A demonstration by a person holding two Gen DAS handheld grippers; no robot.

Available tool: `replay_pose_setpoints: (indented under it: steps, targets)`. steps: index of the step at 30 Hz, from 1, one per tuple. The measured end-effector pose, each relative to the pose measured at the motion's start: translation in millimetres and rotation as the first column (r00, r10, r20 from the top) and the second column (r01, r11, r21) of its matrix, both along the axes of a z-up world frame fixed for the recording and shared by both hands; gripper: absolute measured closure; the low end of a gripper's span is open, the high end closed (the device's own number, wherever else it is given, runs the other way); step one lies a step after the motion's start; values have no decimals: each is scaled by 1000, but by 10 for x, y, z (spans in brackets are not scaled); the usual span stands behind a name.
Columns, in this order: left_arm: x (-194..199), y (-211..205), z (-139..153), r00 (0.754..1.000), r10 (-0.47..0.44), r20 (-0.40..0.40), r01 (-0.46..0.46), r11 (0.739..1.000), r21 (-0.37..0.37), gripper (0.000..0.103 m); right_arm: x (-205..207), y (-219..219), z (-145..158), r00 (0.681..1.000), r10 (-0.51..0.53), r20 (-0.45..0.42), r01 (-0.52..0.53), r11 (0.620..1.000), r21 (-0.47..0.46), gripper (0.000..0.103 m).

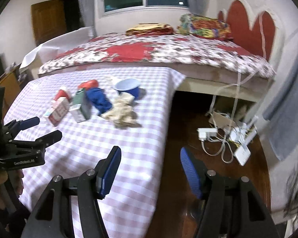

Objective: Collect trash
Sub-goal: 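Move both tools back over the table toward the milk cartons, then grasp the white milk carton with the left tool while the right tool grasps the green carton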

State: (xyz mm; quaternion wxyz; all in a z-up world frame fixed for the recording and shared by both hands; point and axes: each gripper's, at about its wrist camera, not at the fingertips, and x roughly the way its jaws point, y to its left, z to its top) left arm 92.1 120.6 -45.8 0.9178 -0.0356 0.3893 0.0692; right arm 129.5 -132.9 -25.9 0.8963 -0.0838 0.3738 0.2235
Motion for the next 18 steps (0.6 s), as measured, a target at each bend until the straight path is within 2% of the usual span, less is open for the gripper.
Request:
replay_pose_setpoints:
  steps: [7,13,18]
  targets:
    - [-135,704,-40,989,143,21,-141,987,-71,5,87,606,7,995,99,-13,-99,995,-28,39]
    - [-177,1114,-175,974,227,7,-226,973,-47,6,185,1042,-7,984,176,-35,-176,984,-18,39]
    - [-130,1275,-296,971,240,-13,-241,969,-49,13,300,1325,-63,977,209,-44,-210,977,-27,39]
